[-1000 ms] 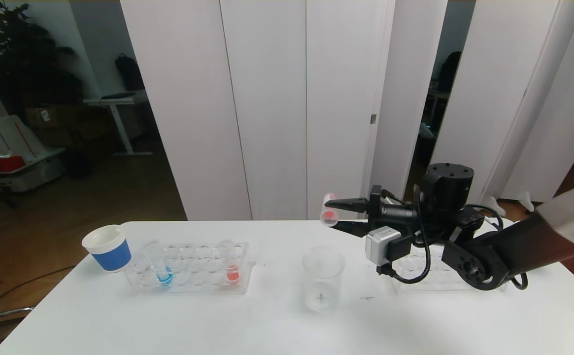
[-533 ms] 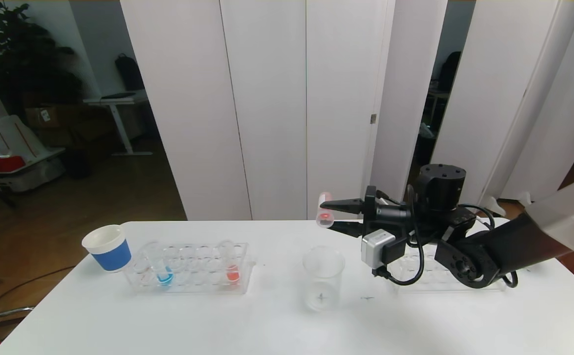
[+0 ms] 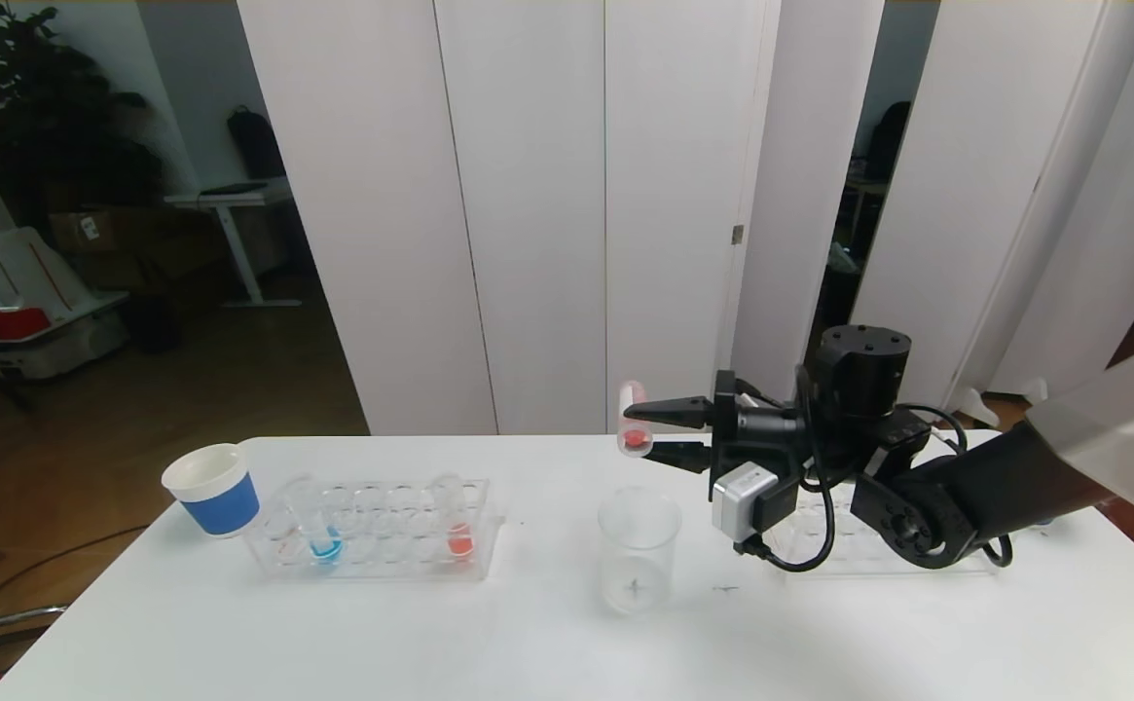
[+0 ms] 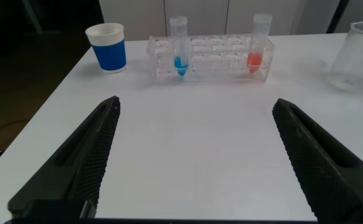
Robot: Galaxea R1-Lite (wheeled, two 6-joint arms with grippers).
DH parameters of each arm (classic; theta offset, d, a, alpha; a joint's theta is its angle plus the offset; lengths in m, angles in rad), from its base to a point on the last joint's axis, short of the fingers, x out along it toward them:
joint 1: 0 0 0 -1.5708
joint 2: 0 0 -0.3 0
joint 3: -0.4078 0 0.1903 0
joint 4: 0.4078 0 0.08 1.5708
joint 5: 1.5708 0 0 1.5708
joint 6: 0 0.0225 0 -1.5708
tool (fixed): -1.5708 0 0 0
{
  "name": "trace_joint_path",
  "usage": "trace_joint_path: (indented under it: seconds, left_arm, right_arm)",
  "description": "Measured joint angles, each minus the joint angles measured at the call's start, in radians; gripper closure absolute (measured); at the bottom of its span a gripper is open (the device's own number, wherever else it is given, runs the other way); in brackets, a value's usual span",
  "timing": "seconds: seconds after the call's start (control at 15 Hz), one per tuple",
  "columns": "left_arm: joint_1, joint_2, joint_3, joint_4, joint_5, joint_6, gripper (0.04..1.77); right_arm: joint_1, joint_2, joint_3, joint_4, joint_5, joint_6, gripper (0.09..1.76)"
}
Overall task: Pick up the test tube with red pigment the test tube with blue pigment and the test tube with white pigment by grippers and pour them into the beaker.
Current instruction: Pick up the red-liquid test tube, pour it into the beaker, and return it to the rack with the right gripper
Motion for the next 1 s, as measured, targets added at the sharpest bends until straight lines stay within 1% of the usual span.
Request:
trace_joint_path:
  seconds: [0.13,0.27,1.0]
  left_arm:
    - [0.0,0.0,0.0,0.0,0.0,0.0,0.06]
    - [0.0,0.0,0.0,0.0,0.0,0.0,0.06]
    - [0.0,0.0,0.0,0.0,0.0,0.0,0.06]
  right_arm:
    - [-0.002,0.0,-0.001,-0.001,0.001,-0.007,1.26]
    - [-0.007,0.0,-0.005,0.003,-0.001,-0.042,1.26]
    - [-0.004,0.019,-0.042,0.009,-0.012,-0.077,1.26]
